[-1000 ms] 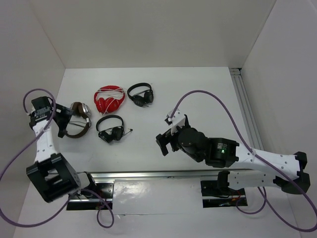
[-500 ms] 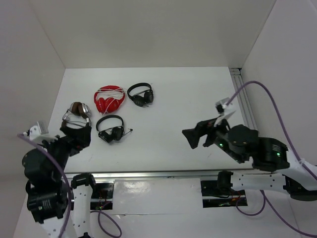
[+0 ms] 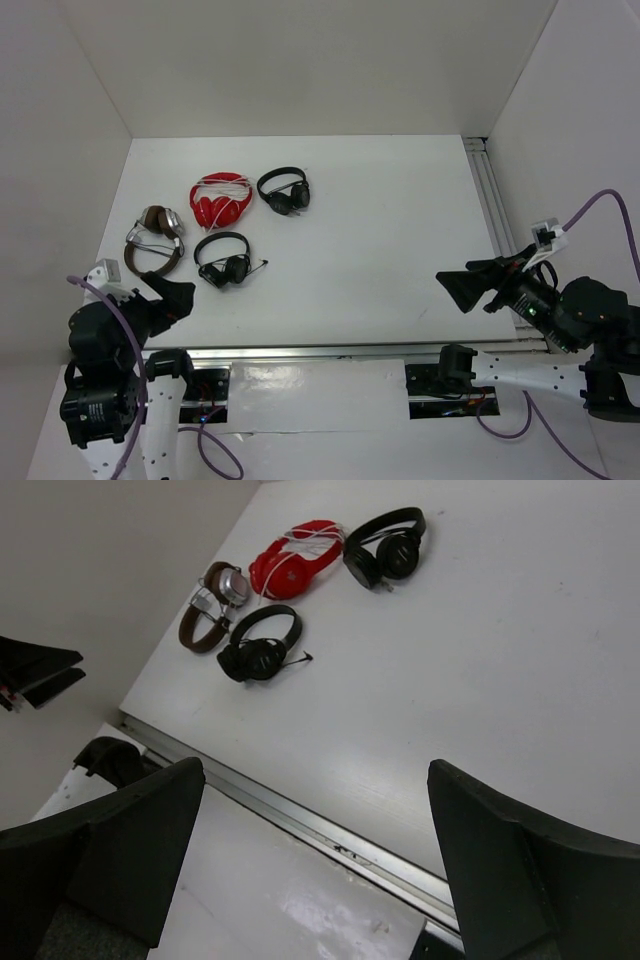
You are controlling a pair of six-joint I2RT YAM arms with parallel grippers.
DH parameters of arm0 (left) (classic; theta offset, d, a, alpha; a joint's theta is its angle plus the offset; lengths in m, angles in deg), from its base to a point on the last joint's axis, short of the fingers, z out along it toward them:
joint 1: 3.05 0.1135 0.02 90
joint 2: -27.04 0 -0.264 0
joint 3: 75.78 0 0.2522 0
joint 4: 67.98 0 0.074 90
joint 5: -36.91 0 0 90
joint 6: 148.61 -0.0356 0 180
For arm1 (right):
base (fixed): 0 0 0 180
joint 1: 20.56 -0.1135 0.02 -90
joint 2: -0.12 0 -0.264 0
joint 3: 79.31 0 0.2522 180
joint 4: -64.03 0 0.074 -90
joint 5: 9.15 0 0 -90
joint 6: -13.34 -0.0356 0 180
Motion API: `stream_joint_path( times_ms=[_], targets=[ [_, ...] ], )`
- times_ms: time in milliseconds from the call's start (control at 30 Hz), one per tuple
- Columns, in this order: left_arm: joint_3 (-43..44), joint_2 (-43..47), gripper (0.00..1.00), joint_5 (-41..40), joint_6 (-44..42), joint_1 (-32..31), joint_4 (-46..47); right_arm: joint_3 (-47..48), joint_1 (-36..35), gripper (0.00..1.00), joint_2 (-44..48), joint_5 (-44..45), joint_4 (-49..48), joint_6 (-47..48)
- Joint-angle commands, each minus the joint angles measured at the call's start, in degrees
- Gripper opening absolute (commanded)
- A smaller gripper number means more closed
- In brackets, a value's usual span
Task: Wrap the headphones
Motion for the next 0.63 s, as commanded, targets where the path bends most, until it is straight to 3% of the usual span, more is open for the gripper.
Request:
stream_joint_path(
  times_ms=[0, 600],
  targets=[
    [0.7, 1.2, 1.0, -3.6, -1.5, -1.5, 1.5, 0.0, 1.0, 1.0, -1.6, 1.2, 2.8, -1.4],
    [-0.9, 2.8, 1.0, -6.6, -2.0, -3.9, 1.5, -0.5, 1.1, 1.0, -3.3, 2.4, 3.3, -1.4]
  ],
)
